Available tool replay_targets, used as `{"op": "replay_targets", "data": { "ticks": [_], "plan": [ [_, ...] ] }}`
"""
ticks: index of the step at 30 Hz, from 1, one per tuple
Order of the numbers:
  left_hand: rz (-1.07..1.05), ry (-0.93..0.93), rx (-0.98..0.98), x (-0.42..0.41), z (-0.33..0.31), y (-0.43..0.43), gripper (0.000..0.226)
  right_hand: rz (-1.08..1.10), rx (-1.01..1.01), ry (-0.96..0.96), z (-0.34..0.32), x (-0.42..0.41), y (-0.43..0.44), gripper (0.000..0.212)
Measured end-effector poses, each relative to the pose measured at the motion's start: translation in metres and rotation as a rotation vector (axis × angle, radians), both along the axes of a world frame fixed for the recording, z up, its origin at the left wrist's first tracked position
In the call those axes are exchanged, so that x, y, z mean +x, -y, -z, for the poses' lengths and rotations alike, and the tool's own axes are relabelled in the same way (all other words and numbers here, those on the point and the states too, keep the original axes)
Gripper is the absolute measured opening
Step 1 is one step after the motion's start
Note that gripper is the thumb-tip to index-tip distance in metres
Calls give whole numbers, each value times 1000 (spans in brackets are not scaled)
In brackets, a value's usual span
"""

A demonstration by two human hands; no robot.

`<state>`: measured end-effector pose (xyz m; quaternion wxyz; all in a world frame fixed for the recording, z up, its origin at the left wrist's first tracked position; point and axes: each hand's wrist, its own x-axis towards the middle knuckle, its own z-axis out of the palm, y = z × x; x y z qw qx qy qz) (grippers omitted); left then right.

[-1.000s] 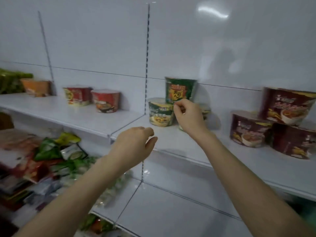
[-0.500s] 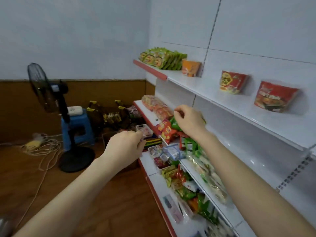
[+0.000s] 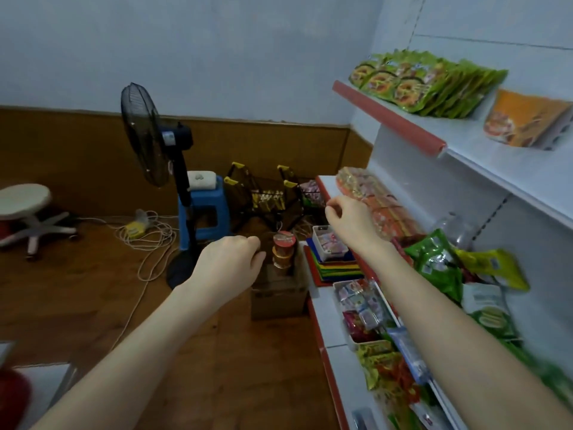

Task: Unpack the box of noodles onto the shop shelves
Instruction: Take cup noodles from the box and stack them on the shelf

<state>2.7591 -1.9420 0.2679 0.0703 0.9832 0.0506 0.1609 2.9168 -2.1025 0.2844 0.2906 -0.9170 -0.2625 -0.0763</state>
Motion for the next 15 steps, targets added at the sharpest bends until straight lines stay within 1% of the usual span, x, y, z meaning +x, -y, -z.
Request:
{"op": "replay_targets", "data": {
  "ticks": [9,15],
  "plan": [
    [-71,-75,-32,124,37,-122,27,-80,-48,-143,39,130,-133,27],
    [-43,-138,-12,225,61,-212,28,60,-80,-200,78,216,-195,27]
  ]
}}
